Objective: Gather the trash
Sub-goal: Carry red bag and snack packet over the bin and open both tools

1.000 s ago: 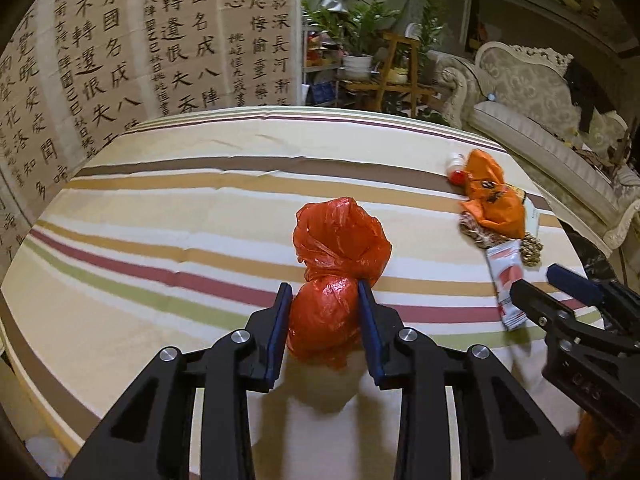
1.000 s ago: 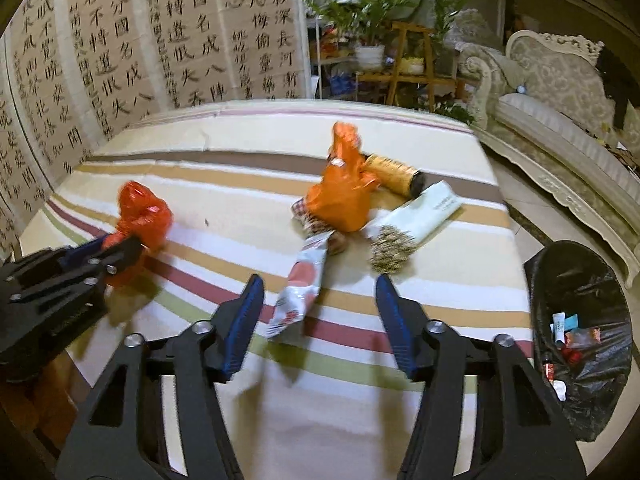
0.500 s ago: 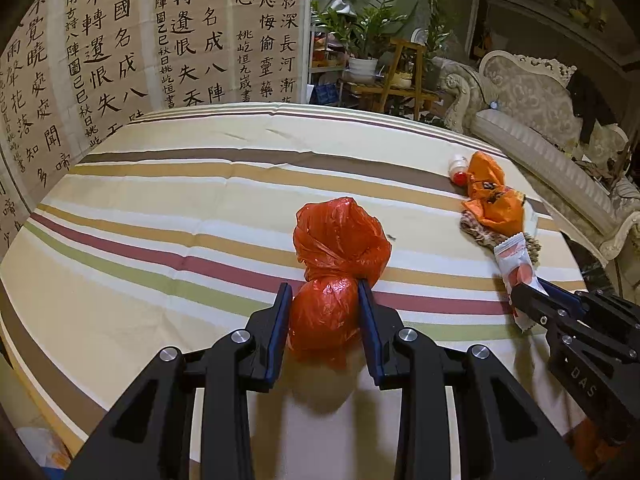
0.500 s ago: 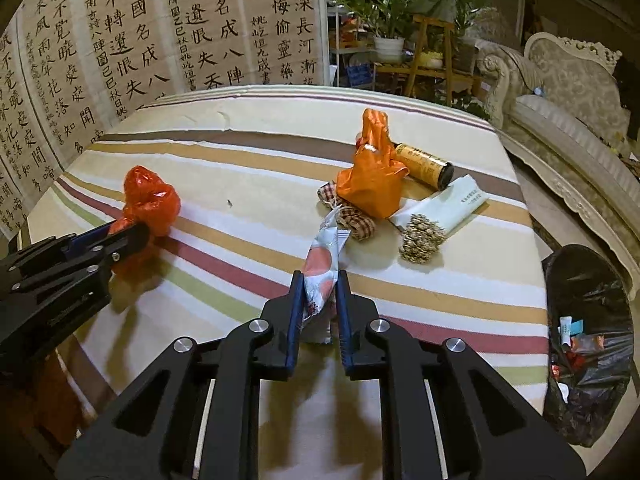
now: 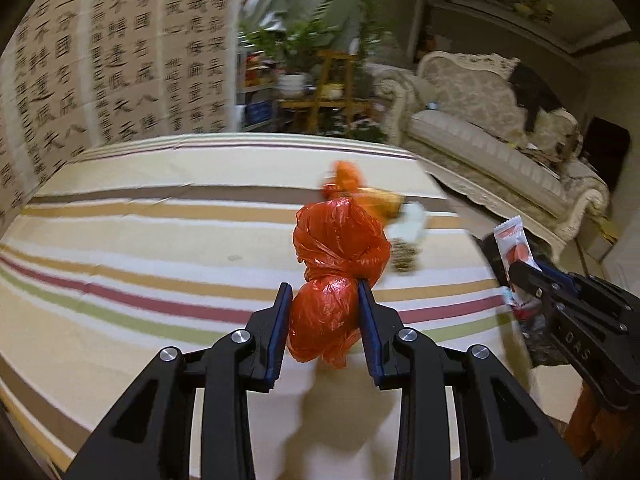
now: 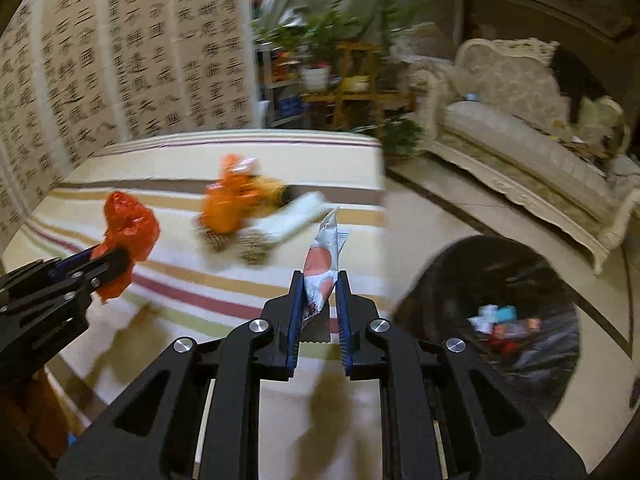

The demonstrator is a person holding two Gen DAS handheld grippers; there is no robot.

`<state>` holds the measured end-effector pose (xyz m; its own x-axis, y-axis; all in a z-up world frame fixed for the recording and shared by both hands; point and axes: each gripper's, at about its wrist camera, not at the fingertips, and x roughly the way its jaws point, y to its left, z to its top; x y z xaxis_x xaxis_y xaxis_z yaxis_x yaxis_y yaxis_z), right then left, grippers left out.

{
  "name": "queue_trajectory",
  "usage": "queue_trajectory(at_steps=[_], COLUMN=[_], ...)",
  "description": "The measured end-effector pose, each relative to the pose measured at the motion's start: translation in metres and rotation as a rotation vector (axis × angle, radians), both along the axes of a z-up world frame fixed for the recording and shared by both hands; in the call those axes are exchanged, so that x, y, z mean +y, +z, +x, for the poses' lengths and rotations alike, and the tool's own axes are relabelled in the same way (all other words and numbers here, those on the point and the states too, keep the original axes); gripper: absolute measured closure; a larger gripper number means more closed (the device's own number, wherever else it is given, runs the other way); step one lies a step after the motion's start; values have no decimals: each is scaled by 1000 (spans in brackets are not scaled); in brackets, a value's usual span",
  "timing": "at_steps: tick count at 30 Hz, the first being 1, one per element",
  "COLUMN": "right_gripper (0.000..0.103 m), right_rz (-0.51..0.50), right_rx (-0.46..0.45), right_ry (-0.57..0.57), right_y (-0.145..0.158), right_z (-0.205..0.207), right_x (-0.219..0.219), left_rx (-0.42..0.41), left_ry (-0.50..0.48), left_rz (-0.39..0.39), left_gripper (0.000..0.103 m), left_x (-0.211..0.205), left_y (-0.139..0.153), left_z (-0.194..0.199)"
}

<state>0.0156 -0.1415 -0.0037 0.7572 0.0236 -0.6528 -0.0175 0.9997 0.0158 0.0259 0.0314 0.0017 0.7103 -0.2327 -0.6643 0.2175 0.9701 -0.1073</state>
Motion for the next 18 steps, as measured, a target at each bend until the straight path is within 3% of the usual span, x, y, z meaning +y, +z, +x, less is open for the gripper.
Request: queue_trajectory(at_steps=[7,18], right_gripper=[87,87], right_rz=[3,-5], right_rx=[-29,-46], right_ry=[-170,-315], right_y=[1,-11], right_z=[-9,-16], right_x=[-79,-158], left_rx=[-19,-20], left_ry=[-122,-251], left_rz=[-7,15], left_gripper=[70,70], left_x=[-69,-158], left_y=[4,-4], left_z=[4,15])
